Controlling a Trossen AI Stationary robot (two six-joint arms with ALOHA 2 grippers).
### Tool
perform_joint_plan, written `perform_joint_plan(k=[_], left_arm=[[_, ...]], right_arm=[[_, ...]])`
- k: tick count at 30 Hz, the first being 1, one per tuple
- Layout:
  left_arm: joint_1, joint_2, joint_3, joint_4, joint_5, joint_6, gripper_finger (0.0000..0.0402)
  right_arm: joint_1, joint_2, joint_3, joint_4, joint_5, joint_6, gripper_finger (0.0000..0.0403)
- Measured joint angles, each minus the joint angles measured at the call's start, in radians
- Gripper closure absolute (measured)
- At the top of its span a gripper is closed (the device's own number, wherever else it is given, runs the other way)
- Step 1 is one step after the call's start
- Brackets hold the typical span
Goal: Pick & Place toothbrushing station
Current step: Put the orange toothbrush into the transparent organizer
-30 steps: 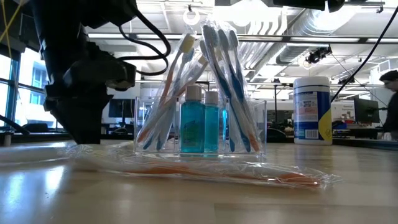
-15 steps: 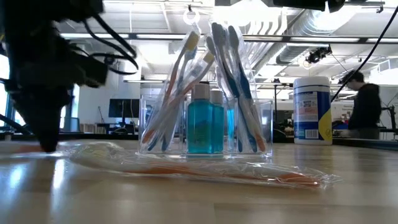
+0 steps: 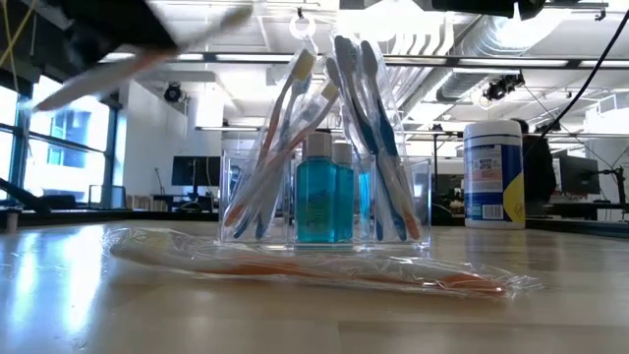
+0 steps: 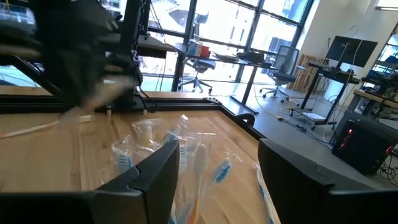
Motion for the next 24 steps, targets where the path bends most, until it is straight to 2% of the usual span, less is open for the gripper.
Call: perform_joint_plan(k=[5,10,15,20,24], left_arm=[[-0.022,0.042,0.001,0.377,-0.146,0.382,0.0396],[0.040,0.150,0.001,0.665,-0.156,0.666,0.0395],[0.114,0.229,0.001,0.789,-0.135,0.786,0.0395],[0.156,0.230,0.001,0.822,-0.048,0.840,0.0395],[0.179,0.229,-0.019,0.828,-0.035,0.848,0.0395]], right_arm=[[0.000,0.000,0.000,0.000,0.000,0.000,0.0192],[0.000,0.000,0.000,0.000,0.000,0.000,0.0192],[0.000,0.000,0.000,-0.010,-0.005,0.003,0.0192],[0.001,0.000,0.000,-0.025,-0.005,0.003,0.0192],[0.001,0.000,0.000,-0.031,-0.005,0.003,0.0192]])
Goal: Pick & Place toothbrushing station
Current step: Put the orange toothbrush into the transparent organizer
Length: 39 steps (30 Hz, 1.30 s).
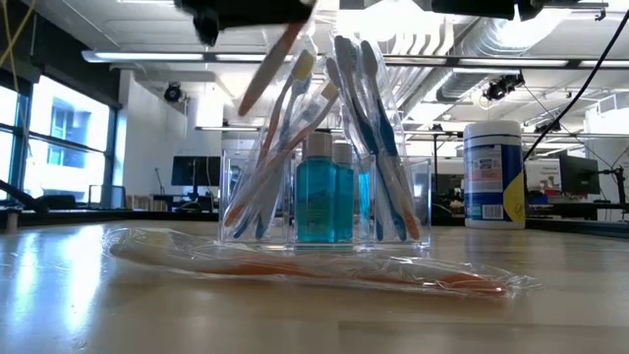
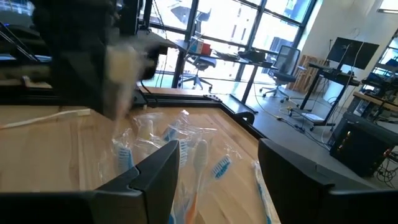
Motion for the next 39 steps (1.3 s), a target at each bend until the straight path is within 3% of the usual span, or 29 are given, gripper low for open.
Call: perform_joint_plan(k=[3,11,18,31,39], left_arm=[[0.026,-0.001,-0.047,0.024,0.007,-0.058,0.0395],[0.041,-0.004,-0.244,0.404,0.075,-0.055,0.0395],[0.057,-0.005,-0.376,0.551,0.114,-0.178,0.0395],[0.068,0.080,-0.391,0.588,0.193,-0.173,0.0394],[0.064,0.101,-0.391,0.582,0.192,-0.108,0.0345]], right_arm=[[0.000,0.000,0.000,0.000,0.000,0.001,0.0192],[-0.005,0.000,0.000,-0.003,-0.001,0.023,0.0192],[-0.010,0.000,0.000,-0.003,-0.001,0.023,0.0192],[-0.023,0.000,0.000,-0.003,-0.049,0.044,0.0192],[-0.023,0.000,0.000,-0.005,-0.049,0.045,0.0192]])
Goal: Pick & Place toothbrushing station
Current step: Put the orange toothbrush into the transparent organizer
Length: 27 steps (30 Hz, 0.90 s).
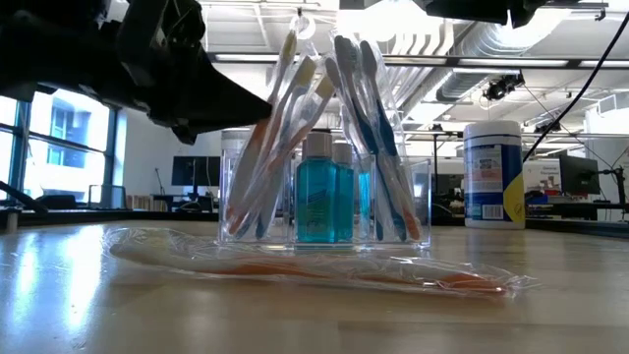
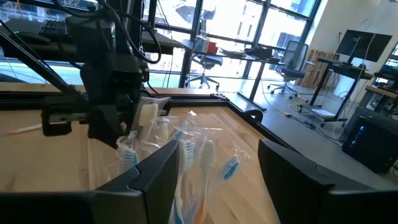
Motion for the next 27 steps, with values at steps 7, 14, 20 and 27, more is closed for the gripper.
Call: perform_joint_plan(k=[7,14,20,27], left_arm=[[-0.057,0.000,-0.001,0.026,-0.082,0.118,0.0277],[-0.161,-0.029,0.001,0.119,-0.289,0.230,0.0242],[-0.259,-0.149,0.001,0.070,-0.348,0.262,0.0241],[-0.306,-0.306,0.002,-0.323,-0.188,-0.040,0.0240]], right_arm=[[0.000,0.000,0.000,0.000,0.000,0.000,0.0192],[0.000,0.000,0.000,-0.001,0.000,0.000,0.0192],[0.000,0.000,0.000,-0.005,0.000,0.000,0.0192],[0.000,0.000,0.000,-0.006,0.000,0.000,0.0192]])
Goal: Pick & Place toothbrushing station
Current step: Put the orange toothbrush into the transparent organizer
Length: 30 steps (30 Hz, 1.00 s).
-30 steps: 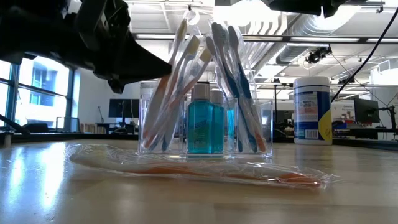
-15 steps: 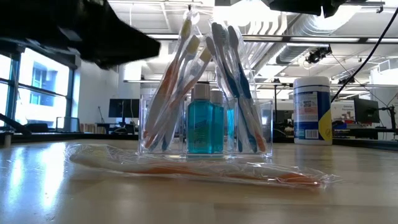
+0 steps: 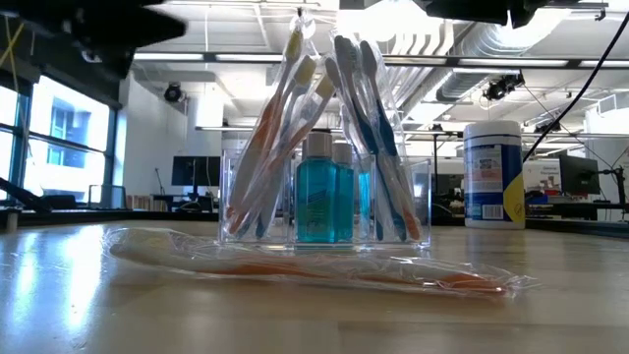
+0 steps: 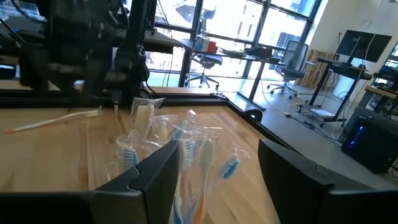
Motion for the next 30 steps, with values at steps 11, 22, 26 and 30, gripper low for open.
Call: perform_joint_plan(k=[11,22,26,30], left_arm=[[0.099,-0.041,0.000,-0.481,0.705,-0.797,0.0240],[0.236,-0.041,0.000,-0.692,1.469,-1.584,0.0252],[0.238,-0.041,0.000,-0.670,1.508,-1.714,0.0252],[0.208,-0.041,0.000,-0.687,1.579,-1.798,0.0252]], right_arm=[[-0.030,0.000,0.000,-0.018,-0.005,0.013,0.0192],[-0.084,0.000,0.000,-0.053,-0.142,0.094,0.0192],[-0.085,0.000,0.000,-0.063,-0.158,0.096,0.0192],[-0.085,0.000,0.000,-0.081,-0.158,0.106,0.0192]])
